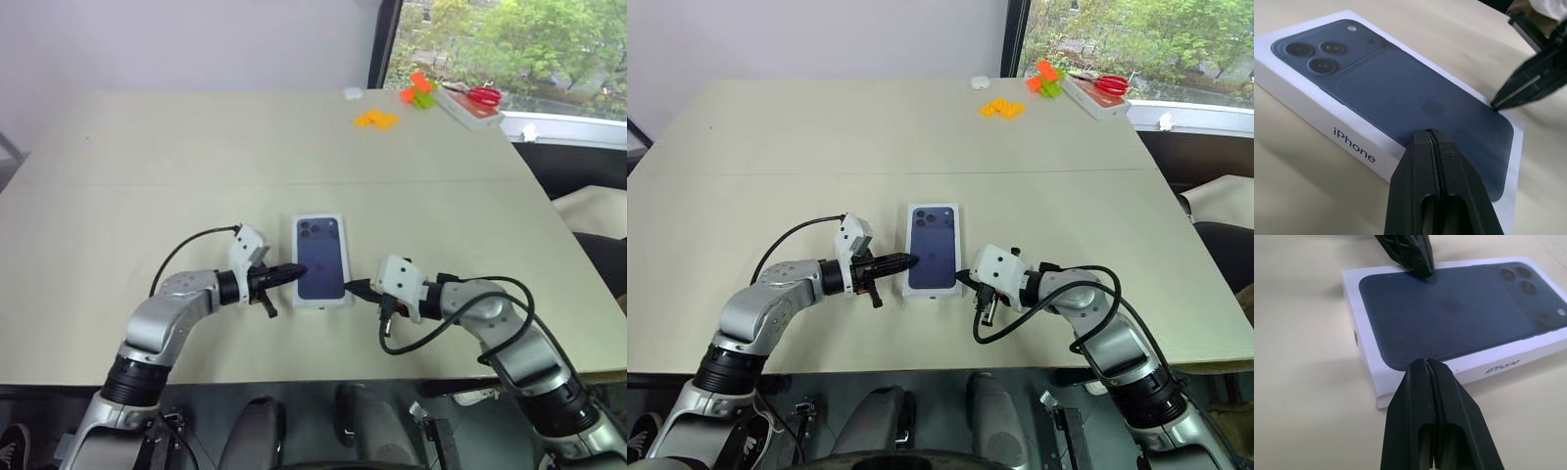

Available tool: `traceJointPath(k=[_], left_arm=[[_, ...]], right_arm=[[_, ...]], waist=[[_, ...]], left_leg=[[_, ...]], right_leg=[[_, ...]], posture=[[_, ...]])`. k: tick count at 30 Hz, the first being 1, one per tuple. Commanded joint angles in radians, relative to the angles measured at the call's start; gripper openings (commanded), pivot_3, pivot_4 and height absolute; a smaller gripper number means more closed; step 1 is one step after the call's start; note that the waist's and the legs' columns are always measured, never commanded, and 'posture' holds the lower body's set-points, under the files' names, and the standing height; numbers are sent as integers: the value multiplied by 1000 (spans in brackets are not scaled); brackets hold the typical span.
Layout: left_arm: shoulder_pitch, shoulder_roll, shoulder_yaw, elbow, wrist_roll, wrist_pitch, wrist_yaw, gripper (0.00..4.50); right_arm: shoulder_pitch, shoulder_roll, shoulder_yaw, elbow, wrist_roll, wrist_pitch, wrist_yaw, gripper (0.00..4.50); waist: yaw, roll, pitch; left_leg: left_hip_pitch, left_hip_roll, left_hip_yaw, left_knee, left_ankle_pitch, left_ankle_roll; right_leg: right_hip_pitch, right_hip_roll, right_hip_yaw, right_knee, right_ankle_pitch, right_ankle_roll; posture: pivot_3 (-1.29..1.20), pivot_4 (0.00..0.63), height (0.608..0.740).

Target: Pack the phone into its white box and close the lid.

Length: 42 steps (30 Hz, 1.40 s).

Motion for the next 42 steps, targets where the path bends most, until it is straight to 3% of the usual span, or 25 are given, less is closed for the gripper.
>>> traceJointPath(k=[1, 9, 22, 25, 30, 38, 42], left_arm=[[5, 3, 14, 9, 1, 5, 2, 0], [-89, -65, 103, 16, -66, 45, 72, 0], [-188, -155, 27, 234, 110, -169, 97, 0], [-175, -130, -18, 249, 172, -198, 82, 0], [-173, -114, 7, 219, 149, -171, 72, 0], [-134, -50, 58, 8, 15, -12, 18, 0], [-101, -33, 26, -3, 28, -2, 13, 0]], right_arm=[[-16, 10, -4, -4, 2, -10, -3, 47], [-137, 93, -98, 43, 90, 84, -52, 47], [-267, 186, -9, 331, -63, -38, -152, 47], [-242, 165, 30, 328, -104, -51, -135, 47], [-244, 167, -12, 291, -87, -48, -133, 47], [-162, 132, -121, 53, 143, 85, -8, 47], [-102, 83, -94, 9, 133, 106, 10, 47]], waist=[[0, 0, 0], [3, 0, 0], [0, 0, 0], [0, 0, 0], [-1, 0, 0], [0, 1, 1], [1, 1, 1]], left_leg=[[0, 0, 0, 0, 0, 0], [0, 0, 0, 0, 0, 0], [-1, -1, 0, -1, 0, 0], [-1, -1, 0, -1, 0, 0], [0, -1, 0, -1, 0, 1], [-3, 0, -1, -1, -1, 2], [-3, -1, 0, -1, -2, 3]], right_leg=[[0, 0, 0, 0, 0, 0], [0, 0, 0, 0, 1, -1], [0, -1, 0, 0, 4, -1], [0, -1, 0, 0, 5, 0], [0, -1, 0, 0, 4, 0], [-2, -1, 0, 0, 4, 2], [-2, -2, 0, -1, 4, 2]], posture=[[0, 150, 740], [0, 150, 740], [0, 150, 740], [0, 150, 740], [0, 150, 740], [0, 150, 740], [0, 150, 740]])
